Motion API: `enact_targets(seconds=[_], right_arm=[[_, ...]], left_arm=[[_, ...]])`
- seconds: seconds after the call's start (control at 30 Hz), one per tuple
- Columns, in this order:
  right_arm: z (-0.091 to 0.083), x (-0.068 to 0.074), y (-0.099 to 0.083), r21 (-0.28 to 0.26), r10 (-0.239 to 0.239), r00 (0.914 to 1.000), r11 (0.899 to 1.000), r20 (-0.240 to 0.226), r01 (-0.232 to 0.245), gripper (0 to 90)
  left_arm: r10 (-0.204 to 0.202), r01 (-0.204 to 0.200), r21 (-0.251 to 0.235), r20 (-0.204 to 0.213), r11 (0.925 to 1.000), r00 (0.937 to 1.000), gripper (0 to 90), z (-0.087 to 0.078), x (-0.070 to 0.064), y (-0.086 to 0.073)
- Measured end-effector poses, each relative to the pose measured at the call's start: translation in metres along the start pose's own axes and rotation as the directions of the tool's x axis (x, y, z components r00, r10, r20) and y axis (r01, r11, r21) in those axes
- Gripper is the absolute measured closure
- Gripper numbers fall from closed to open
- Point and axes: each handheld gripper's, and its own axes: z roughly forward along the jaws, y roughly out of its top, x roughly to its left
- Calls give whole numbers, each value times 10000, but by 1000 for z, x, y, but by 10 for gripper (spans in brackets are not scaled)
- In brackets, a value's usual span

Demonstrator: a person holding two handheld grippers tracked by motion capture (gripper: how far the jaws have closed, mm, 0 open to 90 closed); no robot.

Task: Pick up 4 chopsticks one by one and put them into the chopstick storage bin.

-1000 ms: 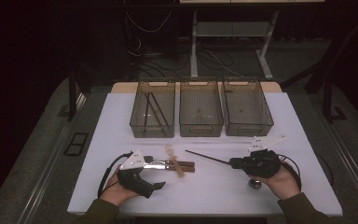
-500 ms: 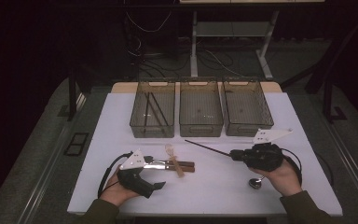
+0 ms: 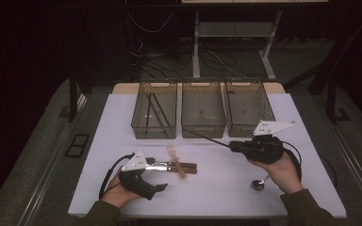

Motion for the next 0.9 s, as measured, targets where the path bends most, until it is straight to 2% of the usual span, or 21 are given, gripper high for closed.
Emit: enact_targets(seconds=[0.47, 0.63, 0.7, 0.77, 0.9], right_arm=[[18, 0, 34, -623, -20, 10000, 9981, 55, 23, 851], [29, 0, 44, -656, -74, 9998, 9978, 175, 85, 851], [34, -1, 49, -840, 39, 9998, 9965, 172, -25, 851], [39, -1, 56, -850, 34, 9991, 9964, 421, 2, 852], [52, -2, 68, -911, 68, 9983, 9958, 571, -16, 851]], left_arm=[[-52, 52, -37, 5, 10000, 10000, 0, 0, 0, 0], [-145, 145, -106, -4, 9998, 9999, 0, 0, -1, 0], [-96, 96, -89, 5, 9999, 10000, 0, 0, -1, 0], [-90, 91, -117, 26, 9999, 10000, 0, -1, -1, 0], [-73, 75, -175, 76, 9998, 9999, 0, -2, -1, 0]])
